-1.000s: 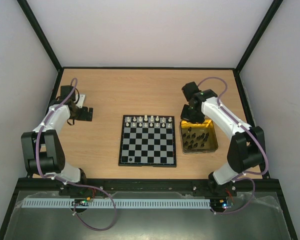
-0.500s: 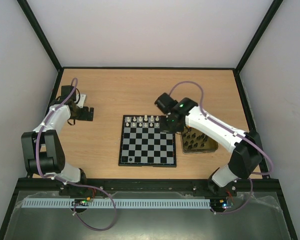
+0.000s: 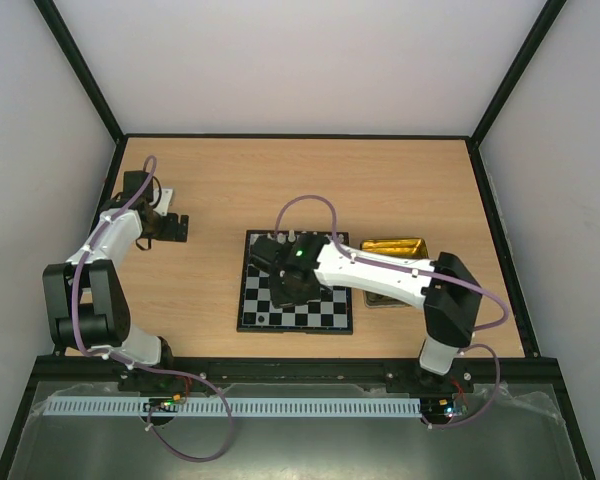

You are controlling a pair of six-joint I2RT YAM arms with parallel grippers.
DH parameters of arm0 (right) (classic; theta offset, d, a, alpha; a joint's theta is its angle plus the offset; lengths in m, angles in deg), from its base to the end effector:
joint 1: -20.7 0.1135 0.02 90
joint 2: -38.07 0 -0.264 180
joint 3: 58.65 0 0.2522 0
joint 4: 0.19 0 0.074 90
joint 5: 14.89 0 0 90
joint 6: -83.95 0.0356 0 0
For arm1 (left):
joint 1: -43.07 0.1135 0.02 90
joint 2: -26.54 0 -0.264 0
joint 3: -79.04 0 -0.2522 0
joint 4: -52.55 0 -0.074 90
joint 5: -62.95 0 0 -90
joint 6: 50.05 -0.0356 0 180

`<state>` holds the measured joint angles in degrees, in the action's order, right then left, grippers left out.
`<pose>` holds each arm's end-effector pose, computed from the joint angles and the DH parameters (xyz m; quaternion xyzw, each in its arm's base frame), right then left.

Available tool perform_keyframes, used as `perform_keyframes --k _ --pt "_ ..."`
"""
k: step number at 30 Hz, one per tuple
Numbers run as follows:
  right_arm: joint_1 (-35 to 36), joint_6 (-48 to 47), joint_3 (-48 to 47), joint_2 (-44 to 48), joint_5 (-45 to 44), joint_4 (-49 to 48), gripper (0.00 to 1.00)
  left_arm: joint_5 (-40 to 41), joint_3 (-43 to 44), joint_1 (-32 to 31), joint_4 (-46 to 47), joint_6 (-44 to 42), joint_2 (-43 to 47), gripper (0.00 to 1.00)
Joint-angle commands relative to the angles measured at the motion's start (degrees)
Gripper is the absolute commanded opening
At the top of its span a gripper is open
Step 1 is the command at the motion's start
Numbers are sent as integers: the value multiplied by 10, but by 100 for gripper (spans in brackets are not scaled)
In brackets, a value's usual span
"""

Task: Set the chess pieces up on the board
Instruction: Place the chess piece on the chessboard.

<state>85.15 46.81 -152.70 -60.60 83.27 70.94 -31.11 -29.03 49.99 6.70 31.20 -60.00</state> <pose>0.1412 0.3072 0.2483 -0.1087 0.9838 0.1424 0.0041 0.3002 0.0339 0.2181 0.0245 0.9661 0.0008 0.2571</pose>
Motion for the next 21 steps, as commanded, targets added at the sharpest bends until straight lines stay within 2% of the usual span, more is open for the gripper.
perform_keyframes --k 1,11,21 --pt "16 13 -29 -30 -20 5 2 -5 5 -2 -4 0 5 99" --pt "35 -6 -80 -81 -57 57 2 -6 4 -2 2 -1 0 99" --pt "64 0 -83 -107 -57 46 2 -5 3 -2 3 -1 0 99"
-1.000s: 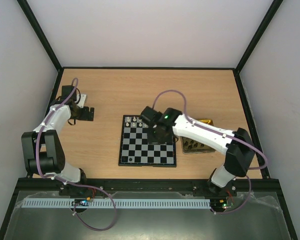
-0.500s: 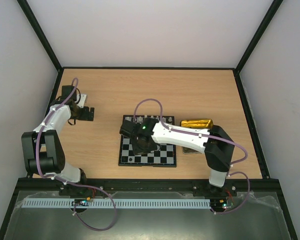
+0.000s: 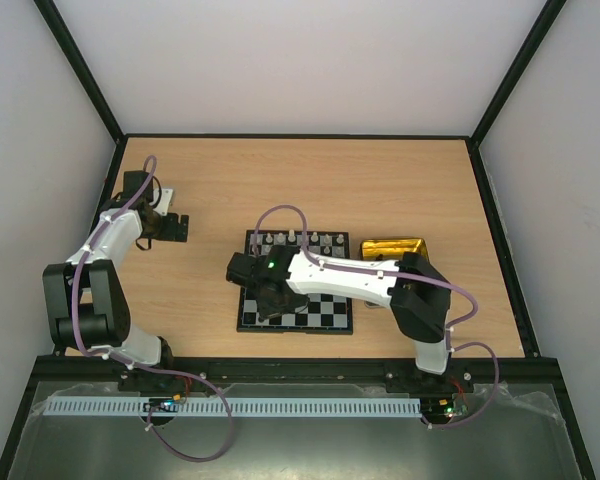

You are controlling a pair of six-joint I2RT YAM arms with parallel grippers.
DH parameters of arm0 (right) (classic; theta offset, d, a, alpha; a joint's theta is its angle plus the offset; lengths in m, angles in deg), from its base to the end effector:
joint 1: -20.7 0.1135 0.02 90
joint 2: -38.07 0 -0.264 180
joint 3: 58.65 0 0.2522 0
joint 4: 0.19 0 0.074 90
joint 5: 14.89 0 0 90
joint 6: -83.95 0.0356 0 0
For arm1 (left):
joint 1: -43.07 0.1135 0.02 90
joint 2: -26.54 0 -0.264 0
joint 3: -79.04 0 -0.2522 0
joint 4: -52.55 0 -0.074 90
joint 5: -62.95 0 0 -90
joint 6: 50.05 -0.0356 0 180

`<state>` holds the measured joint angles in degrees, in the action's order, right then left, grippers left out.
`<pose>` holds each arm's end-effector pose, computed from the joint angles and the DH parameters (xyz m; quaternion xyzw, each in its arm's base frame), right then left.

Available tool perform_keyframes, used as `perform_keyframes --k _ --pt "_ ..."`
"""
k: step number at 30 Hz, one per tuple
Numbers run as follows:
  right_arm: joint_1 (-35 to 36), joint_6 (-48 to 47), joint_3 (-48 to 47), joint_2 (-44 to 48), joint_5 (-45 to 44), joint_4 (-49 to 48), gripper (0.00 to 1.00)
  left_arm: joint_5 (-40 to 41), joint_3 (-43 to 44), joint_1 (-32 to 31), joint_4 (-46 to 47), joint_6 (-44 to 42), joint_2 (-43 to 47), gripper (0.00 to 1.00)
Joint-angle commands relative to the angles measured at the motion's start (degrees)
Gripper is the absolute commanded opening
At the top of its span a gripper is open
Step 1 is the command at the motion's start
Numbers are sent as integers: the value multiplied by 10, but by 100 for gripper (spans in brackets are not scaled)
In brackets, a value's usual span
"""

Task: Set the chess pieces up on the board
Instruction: Place the chess piece on the chessboard.

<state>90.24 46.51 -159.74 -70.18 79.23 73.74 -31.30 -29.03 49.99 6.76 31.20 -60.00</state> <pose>0.1269 0.3474 0.2246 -0.1499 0.9850 0.0853 0.0062 0.3003 0.0338 0.2182 0.0249 0.9659 -0.0007 0.2578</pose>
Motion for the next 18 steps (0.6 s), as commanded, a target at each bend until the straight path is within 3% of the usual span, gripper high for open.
perform_keyframes --k 1,18 --pt "14 5 -13 -13 -16 14 2 -3 3 -2 2 -1 0 99" --pt "15 -6 -30 -53 -20 5 2 -3 -16 -1 6 0 13 99"
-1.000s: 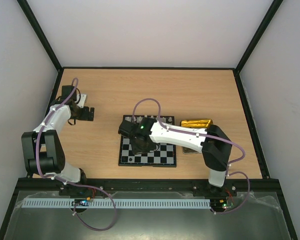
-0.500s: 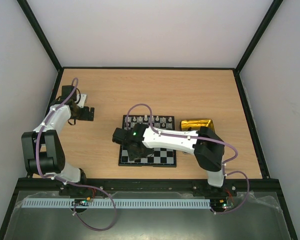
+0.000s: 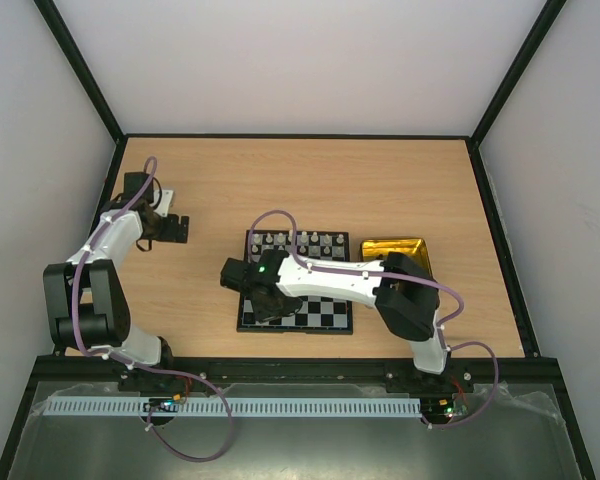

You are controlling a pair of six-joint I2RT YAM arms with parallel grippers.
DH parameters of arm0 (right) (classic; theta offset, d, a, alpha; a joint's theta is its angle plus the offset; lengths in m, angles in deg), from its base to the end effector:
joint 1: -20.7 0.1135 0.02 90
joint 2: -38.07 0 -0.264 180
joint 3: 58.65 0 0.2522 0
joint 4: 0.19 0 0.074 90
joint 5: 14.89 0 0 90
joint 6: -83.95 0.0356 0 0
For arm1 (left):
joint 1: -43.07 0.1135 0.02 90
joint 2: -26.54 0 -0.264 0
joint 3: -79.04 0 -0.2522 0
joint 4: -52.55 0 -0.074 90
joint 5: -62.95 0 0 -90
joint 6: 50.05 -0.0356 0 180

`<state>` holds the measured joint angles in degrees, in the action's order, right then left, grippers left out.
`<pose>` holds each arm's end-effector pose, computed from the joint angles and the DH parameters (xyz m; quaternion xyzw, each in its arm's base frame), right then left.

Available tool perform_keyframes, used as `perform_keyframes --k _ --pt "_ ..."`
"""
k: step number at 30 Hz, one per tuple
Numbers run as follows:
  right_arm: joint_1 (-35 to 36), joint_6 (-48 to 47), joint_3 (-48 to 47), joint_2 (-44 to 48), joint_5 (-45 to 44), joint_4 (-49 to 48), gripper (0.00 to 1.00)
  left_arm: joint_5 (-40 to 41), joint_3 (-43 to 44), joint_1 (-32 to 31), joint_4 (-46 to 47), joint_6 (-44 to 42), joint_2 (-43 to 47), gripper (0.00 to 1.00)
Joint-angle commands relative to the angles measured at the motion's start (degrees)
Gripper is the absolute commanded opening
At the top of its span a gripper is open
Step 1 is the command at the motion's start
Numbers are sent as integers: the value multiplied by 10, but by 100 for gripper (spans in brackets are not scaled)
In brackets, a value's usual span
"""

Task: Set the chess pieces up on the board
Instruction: Place the chess piece on the chessboard.

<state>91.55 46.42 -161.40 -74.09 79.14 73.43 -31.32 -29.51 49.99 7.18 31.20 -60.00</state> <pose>0.1228 0.3614 0.2081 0.1614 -0.9844 -0.0701 0.0021 0.2997 0.0337 0.2161 0.0249 0.9660 -0.0010 0.2573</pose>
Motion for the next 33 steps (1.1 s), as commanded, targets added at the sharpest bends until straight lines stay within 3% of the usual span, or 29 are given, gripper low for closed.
perform_keyframes --k 1,33 --pt "0 -6 -14 -16 -19 6 2 -3 -13 0 2 0 14 99" --pt "-44 -33 -14 -40 -12 -35 2 -1 -16 16 0 -8 14 99"
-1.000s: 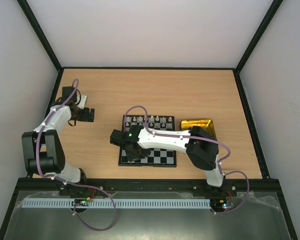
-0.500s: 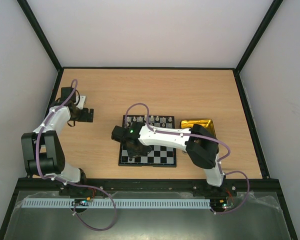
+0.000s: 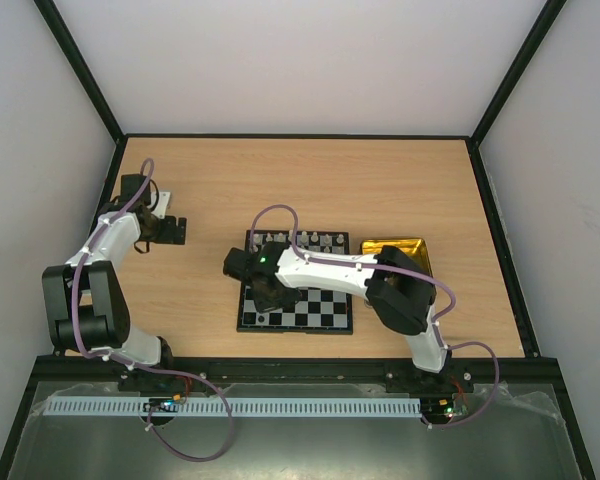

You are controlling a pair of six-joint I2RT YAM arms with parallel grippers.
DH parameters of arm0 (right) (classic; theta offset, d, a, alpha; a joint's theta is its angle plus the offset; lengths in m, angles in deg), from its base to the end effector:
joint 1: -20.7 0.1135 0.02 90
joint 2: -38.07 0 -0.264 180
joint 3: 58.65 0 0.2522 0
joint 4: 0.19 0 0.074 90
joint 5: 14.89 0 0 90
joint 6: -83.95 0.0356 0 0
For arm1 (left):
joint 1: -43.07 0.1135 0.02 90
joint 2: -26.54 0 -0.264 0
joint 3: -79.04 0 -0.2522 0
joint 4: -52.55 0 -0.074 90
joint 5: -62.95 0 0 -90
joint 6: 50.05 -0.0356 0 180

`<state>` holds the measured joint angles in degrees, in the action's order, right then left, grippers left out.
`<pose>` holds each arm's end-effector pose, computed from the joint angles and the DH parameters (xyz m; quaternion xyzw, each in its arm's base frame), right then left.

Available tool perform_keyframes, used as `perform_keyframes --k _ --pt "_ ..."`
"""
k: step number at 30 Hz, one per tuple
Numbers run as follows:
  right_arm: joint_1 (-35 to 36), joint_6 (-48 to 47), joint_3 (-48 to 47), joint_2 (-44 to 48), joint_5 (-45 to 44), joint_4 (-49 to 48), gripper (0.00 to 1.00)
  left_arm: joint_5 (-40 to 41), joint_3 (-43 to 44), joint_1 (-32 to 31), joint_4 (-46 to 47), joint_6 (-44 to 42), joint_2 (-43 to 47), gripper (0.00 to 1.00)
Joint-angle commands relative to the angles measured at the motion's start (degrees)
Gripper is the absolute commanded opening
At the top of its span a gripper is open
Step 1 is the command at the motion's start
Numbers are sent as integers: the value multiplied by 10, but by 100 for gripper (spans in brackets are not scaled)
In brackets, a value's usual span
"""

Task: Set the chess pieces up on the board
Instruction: Place the chess piece on the chessboard.

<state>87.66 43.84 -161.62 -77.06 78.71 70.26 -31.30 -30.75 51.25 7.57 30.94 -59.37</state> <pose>0.1517 0.3623 0.1908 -0.1500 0.9861 0.0713 0.0070 0.2949 0.0397 0.2131 0.0164 0.9667 0.0023 0.2554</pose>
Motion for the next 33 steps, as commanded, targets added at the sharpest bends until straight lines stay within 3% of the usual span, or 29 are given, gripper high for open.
perform_keyframes --k 1,33 --pt "-6 -8 -11 -11 -7 -4 2 -1 -4 4 -3 -6 7 99" --pt "-9 -10 24 2 7 -16 2 -2 2 4 0 -5 -6 99"
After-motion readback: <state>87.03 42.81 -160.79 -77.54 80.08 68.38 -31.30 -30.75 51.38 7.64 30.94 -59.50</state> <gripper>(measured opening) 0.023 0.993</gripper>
